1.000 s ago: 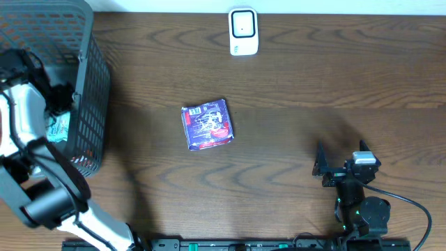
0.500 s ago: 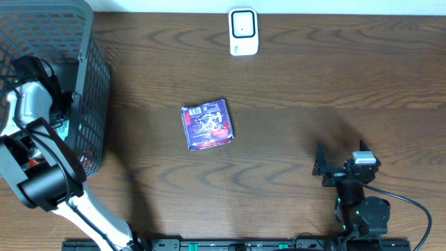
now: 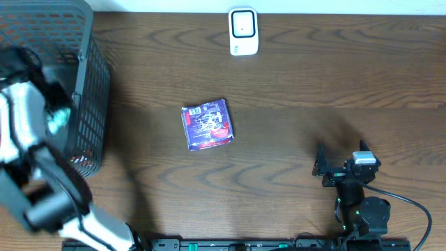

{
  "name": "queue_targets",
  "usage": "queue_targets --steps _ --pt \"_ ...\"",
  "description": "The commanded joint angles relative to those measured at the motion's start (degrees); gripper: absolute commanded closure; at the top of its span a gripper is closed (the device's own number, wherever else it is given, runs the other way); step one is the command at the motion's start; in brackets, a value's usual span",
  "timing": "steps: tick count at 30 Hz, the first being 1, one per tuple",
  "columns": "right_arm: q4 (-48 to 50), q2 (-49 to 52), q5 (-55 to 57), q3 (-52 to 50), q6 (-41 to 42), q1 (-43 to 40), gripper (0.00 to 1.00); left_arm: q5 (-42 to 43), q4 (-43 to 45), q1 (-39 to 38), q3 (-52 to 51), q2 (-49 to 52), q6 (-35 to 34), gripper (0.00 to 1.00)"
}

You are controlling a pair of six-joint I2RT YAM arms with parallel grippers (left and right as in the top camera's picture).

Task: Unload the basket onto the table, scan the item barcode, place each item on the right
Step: 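Carry the green pack out and set it right of the purple package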

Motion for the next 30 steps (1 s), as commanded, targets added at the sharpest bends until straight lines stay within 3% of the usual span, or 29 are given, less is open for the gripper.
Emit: queue_targets --steps 1,6,9,12,16,20,25,30 --pt "-0.2 -0.24 0.33 -0.11 0.17 -0.24 0.01 5.57 2.58 0.24 3.26 -14.84 -14.97 0.93" --pt "-0.22 -0.24 0.33 -0.11 0.17 -0.24 0.01 16.68 7.08 -0.5 3.26 -27.8 -27.91 0.92" --pt "-0.22 -0.24 0.33 -0.11 0.17 -0.24 0.01 23.43 8.39 -4.39 3.26 -31.74 -28.24 0.93" --pt "-0.22 -0.24 0.33 -0.11 0.17 -0.24 0.01 24.3 8.33 -14.1 3.26 -32.57 -27.52 0.93" --pt "-0.22 -0.24 0.33 -0.11 0.17 -0.24 0.01 24.04 7.02 -27.08 2.6 -29.86 -21.75 0.93" --pt "-0.22 -0.24 0.33 -0.11 0.17 -0.24 0.01 24.04 0.17 -37.7 2.49 -24.83 -18.32 0.93" --pt "-0.22 -0.24 0.33 -0.11 0.17 -0.24 0.01 21.86 -4.09 -46.58 2.49 -16.17 -14.84 0.93" --pt "-0.22 -0.24 0.33 -0.11 0.17 -0.24 0.01 20.92 -2.25 -52.68 2.49 -5.11 -14.95 0.92"
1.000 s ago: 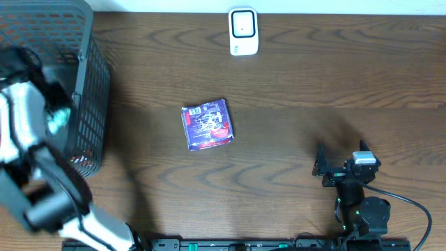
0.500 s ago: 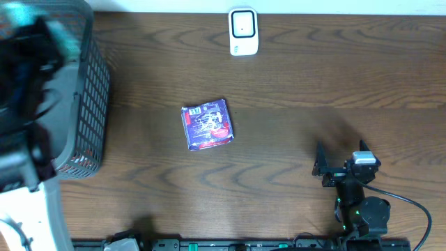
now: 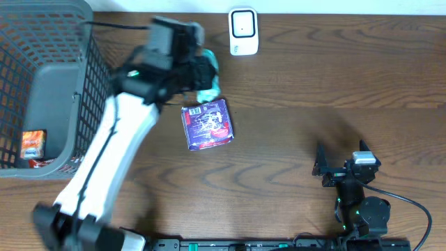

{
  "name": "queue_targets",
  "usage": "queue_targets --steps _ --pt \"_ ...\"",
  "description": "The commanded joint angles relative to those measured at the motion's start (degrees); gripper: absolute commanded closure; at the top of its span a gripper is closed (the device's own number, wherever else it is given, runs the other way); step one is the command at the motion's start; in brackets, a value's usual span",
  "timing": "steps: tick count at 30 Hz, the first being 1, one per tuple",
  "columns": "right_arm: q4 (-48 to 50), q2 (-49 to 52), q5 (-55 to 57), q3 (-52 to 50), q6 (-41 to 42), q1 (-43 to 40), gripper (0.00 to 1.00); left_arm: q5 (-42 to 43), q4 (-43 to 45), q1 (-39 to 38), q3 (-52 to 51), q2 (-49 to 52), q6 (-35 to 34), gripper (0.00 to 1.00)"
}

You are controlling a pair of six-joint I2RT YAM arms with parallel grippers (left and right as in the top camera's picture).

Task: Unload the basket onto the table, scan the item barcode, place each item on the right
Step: 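Carry the green pack out and set it right of the purple package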

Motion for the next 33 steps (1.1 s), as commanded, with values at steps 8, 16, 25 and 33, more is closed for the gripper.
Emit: queue_targets --steps 8,16,25,33 --pt "-0.24 -0.24 0.33 -0.11 0.17 -0.24 0.01 -1.09 8.74 -7.87 -0.17 17.99 -1.86 0.92" --pt "-0.24 -0.24 0.33 -0.11 0.17 -0.24 0.01 -1.07 9.29 -7.37 0.37 19.89 -0.68 0.33" --pt "-0.24 -0.24 0.33 -0.11 0.17 -0.24 0.01 -0.46 9.31 -0.87 2.16 9.01 -0.7 0.31" --pt "-0.24 -0.24 0.33 -0.11 0.17 -0.24 0.01 -0.5 12.76 17.46 2.16 -10.82 3.78 0.31"
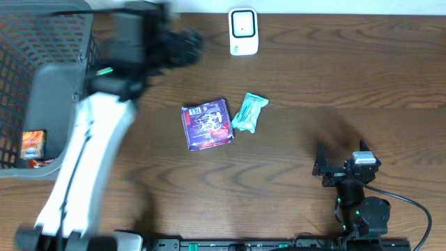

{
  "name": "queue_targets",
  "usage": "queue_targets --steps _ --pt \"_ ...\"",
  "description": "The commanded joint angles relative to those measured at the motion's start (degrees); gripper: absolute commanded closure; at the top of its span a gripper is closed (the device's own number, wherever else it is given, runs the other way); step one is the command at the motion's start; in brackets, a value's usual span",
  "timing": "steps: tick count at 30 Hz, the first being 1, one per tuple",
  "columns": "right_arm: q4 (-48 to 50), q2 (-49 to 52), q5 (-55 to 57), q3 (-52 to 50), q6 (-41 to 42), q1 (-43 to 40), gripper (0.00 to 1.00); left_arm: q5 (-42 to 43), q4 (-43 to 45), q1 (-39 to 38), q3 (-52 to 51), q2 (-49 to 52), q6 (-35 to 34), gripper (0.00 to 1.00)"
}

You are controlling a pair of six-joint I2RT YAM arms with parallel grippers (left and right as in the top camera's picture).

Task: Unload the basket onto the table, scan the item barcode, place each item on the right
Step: 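Carry the green pack out and set it right of the purple package, then reach the left gripper into the basket and grasp the orange snack box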

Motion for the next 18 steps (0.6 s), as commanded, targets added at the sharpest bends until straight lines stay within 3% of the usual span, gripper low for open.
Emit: queue_targets --steps 1,5,10,18 --pt "-0.26 -0.24 0.33 -0.11 0.17 -0.24 0.01 -0.52 2.32 10.08 1.55 -7.87 2.62 0.31" --pt "-0.26 -0.24 0.33 -0.11 0.2 -0.24 0.01 -1.46 2.23 21.22 1.55 -12.28 2.62 0.31" --pt "-0.26 -0.24 0.33 -0.11 0.17 -0.24 0.01 -10.36 -3.65 34.14 1.22 -12.33 2.6 0.31" --pt "-0.26 -0.24 0.33 -0.11 0.2 -0.24 0.01 -16.7 -12.57 40.04 -1.38 -5.9 2.64 0.31"
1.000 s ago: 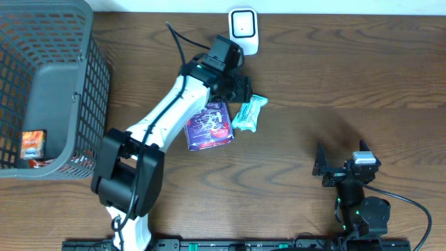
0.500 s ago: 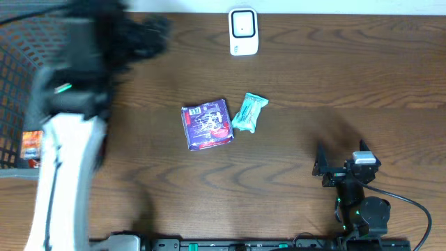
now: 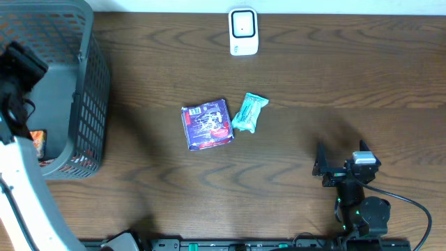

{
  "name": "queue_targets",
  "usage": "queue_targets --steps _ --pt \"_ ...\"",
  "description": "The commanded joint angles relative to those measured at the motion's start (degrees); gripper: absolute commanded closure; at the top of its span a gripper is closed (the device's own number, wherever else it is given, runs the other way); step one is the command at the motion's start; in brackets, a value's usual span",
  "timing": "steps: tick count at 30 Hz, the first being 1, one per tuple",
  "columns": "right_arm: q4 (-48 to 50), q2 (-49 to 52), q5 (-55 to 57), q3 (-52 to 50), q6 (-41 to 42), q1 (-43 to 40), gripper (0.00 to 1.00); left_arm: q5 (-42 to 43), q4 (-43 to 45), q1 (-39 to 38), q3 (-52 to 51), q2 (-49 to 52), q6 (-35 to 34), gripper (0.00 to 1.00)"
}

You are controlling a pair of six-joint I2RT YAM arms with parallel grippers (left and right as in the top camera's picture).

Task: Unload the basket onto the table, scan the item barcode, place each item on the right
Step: 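Reach the left gripper into the basket and grasp the orange snack box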

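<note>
The white barcode scanner [image 3: 243, 31] stands at the table's back edge. A purple packet [image 3: 207, 124] lies flat mid-table, its barcode label at the upper left corner. A teal packet [image 3: 249, 113] lies touching its right side. My left gripper [image 3: 23, 64] is at the far left over the grey basket [image 3: 90, 84]; its fingers cannot be made out. My right gripper [image 3: 322, 166] rests at the front right, far from both packets, with its jaws unclear from above.
An orange packet [image 3: 36, 143] and other small items lie on the floor of the basket, partly behind my left arm. The basket's tall mesh wall stands at the table's left end. A cable trails from the right arm's base.
My left arm was stretched toward the back of the table near the scanner; now it is back at the far left over the basket. Both packets and the right arm have not moved.
At first my left arm was at the basket with something teal in its gripper, and only the purple packet lay on the table. Then it held the teal packet near the scanner. Later the teal packet lay beside the purple one, and the arm is now over the basket.
</note>
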Motion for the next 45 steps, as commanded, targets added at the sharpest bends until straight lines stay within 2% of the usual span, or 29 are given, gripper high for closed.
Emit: queue_targets --steps 1,9,15,20,23,26,36,45 --pt "-0.24 -0.24 0.33 -0.11 0.17 -0.24 0.01 -5.62 -3.43 0.85 -1.33 4.46 1.03 0.31" --pt "-0.22 -0.24 0.33 -0.11 0.17 -0.24 0.01 -20.63 -10.58 1.18 -1.36 13.53 0.96 0.31" --pt "-0.22 -0.24 0.33 -0.11 0.17 -0.24 0.01 -21.33 -12.41 3.93 -1.4 20.06 0.94 0.31" --pt "-0.24 -0.24 0.33 -0.11 0.17 -0.24 0.01 -27.71 -14.75 6.1 -1.44 25.33 0.98 0.32" --pt "-0.24 -0.24 0.33 -0.11 0.17 -0.24 0.01 -27.58 -14.64 6.67 -1.55 27.89 1.53 0.32" --pt "-0.24 -0.24 0.33 -0.11 0.17 -0.24 0.01 -25.24 -12.39 6.19 -1.55 30.34 6.36 0.32" --pt "-0.24 -0.24 0.33 -0.11 0.17 -0.24 0.01 -25.68 -6.86 6.03 -4.11 32.61 11.74 0.32" --pt "-0.22 -0.24 0.33 -0.11 0.17 -0.24 0.01 -25.68 3.32 6.03 -9.79 32.63 17.11 0.32"
